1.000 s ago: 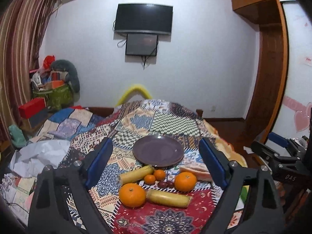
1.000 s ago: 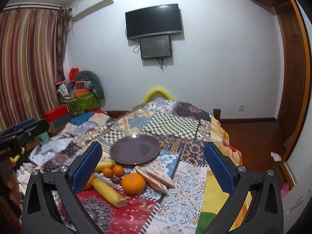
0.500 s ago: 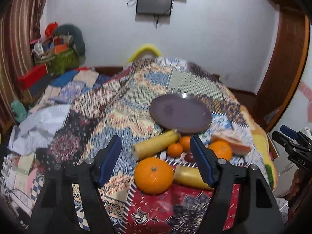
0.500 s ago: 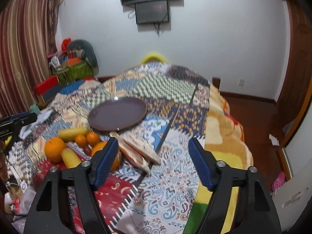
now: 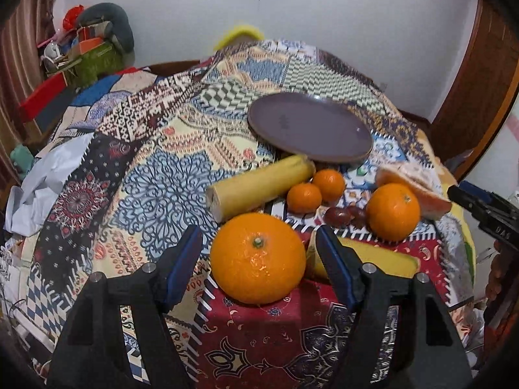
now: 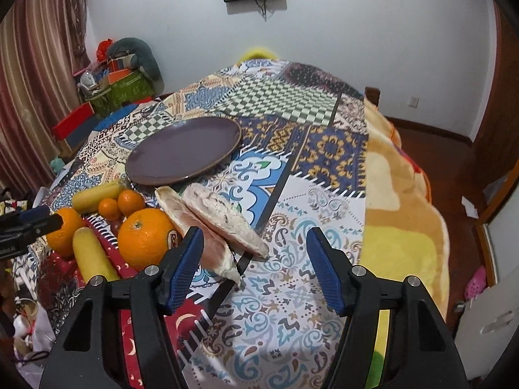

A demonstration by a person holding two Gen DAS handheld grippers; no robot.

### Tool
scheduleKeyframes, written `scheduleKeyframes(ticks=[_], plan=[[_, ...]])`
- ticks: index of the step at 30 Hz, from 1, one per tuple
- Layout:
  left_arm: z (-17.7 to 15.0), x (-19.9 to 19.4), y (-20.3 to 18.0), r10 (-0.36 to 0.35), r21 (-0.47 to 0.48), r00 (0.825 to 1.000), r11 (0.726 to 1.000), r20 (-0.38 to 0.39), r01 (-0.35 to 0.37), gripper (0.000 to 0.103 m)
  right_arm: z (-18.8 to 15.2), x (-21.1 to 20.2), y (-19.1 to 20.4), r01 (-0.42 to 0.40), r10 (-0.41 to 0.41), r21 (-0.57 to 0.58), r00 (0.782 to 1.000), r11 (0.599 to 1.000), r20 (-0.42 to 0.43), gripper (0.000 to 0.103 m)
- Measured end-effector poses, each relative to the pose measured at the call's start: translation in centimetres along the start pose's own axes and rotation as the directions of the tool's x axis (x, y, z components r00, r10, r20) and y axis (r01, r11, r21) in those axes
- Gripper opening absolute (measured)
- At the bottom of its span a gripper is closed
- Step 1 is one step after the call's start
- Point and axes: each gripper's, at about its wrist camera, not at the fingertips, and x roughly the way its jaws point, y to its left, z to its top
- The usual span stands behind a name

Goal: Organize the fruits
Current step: 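Move the right tool to the pink pomelo segments while the left tool approaches the large orange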

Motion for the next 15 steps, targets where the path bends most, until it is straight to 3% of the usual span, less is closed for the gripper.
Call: scheduleKeyframes(ticks=[11, 15], plan=[[-0.3, 2.1, 0.8, -0.025, -0.042, 0.999, 0.999, -0.037, 0.024, 0.073, 1.2, 2.5, -0.7, -0.060, 0.059, -0.023, 0.997, 0.998, -0.054, 0.062], [0.0, 2.4, 0.7, -0.035, -0.039, 0.999, 0.999, -0.040, 0.034, 0.068, 1.4, 3.7, -0.7, -0.085, 0.084, -0.012, 0.993, 0.996, -0.079, 0.062]])
